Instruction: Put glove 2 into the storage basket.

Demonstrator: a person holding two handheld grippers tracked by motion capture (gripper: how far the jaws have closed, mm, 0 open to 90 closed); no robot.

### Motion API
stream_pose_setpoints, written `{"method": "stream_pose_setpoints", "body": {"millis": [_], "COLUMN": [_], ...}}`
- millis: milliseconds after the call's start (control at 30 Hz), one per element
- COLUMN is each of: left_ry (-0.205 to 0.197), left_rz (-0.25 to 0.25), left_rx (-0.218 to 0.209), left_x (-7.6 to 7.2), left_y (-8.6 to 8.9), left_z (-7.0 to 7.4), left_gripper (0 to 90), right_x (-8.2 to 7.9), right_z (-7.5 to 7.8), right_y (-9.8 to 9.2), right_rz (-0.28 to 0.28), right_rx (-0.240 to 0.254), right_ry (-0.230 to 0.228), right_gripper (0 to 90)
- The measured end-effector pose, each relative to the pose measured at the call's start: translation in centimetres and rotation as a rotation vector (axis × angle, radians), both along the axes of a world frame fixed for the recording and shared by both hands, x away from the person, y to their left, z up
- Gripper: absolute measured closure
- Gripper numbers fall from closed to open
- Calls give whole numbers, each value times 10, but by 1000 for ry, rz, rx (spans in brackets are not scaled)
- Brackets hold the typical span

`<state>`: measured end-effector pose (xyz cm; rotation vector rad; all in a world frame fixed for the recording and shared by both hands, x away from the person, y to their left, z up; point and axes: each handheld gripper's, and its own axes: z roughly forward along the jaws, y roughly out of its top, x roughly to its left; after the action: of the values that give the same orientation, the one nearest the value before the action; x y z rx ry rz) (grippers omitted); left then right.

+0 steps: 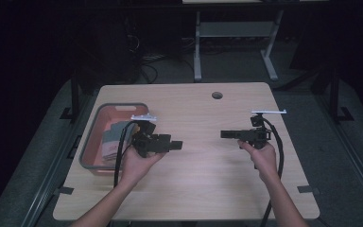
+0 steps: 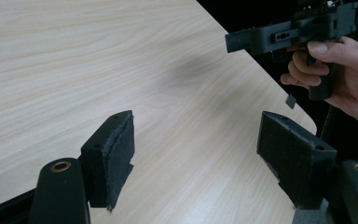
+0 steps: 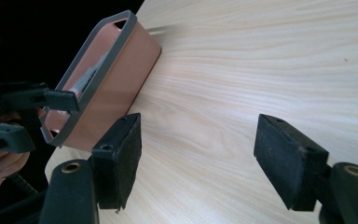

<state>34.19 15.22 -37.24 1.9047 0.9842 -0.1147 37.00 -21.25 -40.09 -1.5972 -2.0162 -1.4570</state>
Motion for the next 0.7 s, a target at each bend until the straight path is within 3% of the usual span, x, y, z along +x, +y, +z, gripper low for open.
{"method": "stream_pose_setpoints", "body": {"millis": [300, 700], "left_ry": [6, 17], "left_rz": [-32, -46], "left_rx": [10, -12], "left_x": [-10, -22], "left_y": [-8, -10], "left_z": [-12, -28], "left_gripper": [272, 267], "right_x": [-8, -20], "right_z": [-12, -26], "right_y": [-10, -28], "right_rz": [-9, -26], "right_rx": [-9, -22], "right_ry": [18, 41], "right_gripper": [316, 313]}}
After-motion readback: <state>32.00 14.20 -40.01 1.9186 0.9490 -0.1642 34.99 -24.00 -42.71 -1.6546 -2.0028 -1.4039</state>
